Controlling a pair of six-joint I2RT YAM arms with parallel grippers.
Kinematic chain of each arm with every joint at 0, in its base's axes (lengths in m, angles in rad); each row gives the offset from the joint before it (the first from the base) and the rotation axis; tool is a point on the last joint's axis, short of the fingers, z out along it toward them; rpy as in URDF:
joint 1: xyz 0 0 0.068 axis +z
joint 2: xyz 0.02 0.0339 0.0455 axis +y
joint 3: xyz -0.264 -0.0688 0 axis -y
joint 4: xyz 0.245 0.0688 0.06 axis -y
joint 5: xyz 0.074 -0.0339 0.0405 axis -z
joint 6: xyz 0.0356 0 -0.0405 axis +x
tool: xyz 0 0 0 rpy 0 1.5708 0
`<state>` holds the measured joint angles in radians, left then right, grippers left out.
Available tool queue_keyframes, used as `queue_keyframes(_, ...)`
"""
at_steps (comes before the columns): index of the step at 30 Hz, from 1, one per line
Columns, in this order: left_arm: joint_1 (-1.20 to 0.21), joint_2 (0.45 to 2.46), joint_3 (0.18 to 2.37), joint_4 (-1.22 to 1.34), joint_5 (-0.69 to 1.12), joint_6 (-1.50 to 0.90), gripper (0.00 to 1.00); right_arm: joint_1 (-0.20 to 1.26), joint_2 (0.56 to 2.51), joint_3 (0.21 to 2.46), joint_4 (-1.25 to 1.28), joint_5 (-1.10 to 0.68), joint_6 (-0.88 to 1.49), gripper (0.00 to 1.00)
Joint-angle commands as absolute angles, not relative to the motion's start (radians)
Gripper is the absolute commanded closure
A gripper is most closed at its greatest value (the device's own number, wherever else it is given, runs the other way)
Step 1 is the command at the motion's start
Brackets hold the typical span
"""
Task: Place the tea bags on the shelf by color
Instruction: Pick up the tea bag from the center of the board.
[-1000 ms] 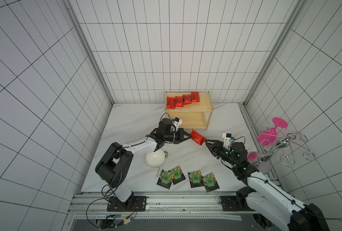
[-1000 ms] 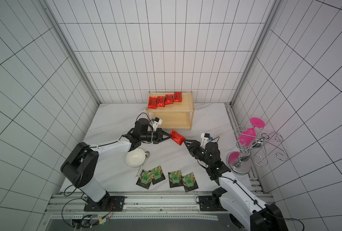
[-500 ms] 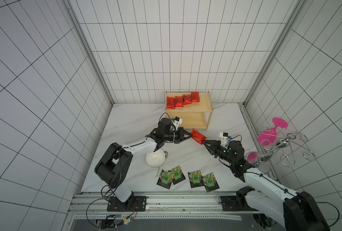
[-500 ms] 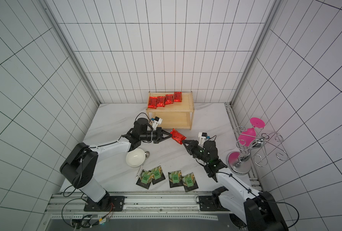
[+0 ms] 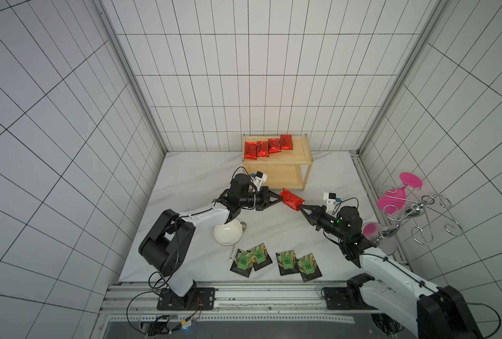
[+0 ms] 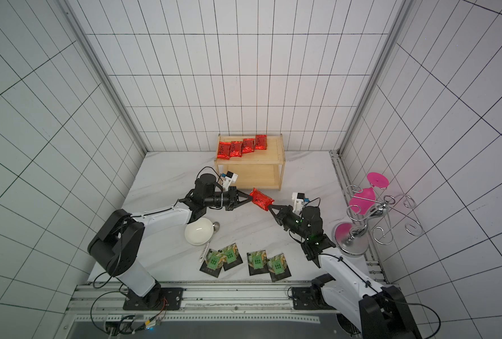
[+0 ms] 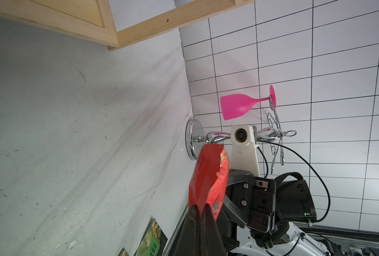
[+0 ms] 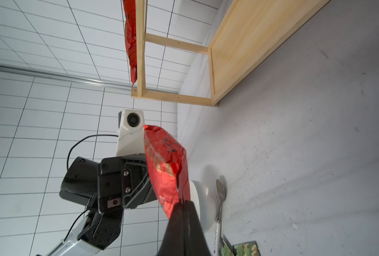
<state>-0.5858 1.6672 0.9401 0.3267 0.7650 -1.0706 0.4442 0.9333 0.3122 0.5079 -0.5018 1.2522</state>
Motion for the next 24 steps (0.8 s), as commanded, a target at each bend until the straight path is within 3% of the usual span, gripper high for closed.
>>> queue_keyframes(1, -0.577, 1.642, 0.932, 0.350, 0.761, -1.071, 1.00, 0.427, 0.914, 0.336, 0.420, -0.510, 1.223, 1.00)
queue_keyframes(7, -0.597, 1.644, 0.960, 0.336, 0.778, -1.055, 1.00, 0.430, 0.894, 0.358, 0.366, -0.511, 1.198, 1.00)
queue_keyframes(9, -0.583, 1.622, 0.968, 0.297, 0.779, -1.037, 0.60, 0.426, 0.865, 0.384, 0.293, -0.484, 1.181, 1.00)
queue_keyframes(10, -0.574, 1.602, 0.970, 0.265, 0.773, -1.020, 0.47, 0.422, 0.848, 0.403, 0.247, -0.463, 1.173, 1.00)
queue_keyframes(12, -0.551, 1.553, 0.989, 0.148, 0.747, -0.960, 0.33, 0.419, 0.823, 0.457, 0.144, -0.401, 1.159, 1.00)
queue_keyframes(17, -0.497, 1.446, 1.094, -0.223, 0.632, -0.747, 0.28, 0.419, 0.881, 0.627, 0.057, -0.232, 1.205, 1.00)
queue_keyframes(24, -0.440, 1.407, 1.179, -0.455, 0.506, -0.633, 0.27, 0.444, 1.120, 0.962, 0.022, 0.066, 1.310, 1.00)
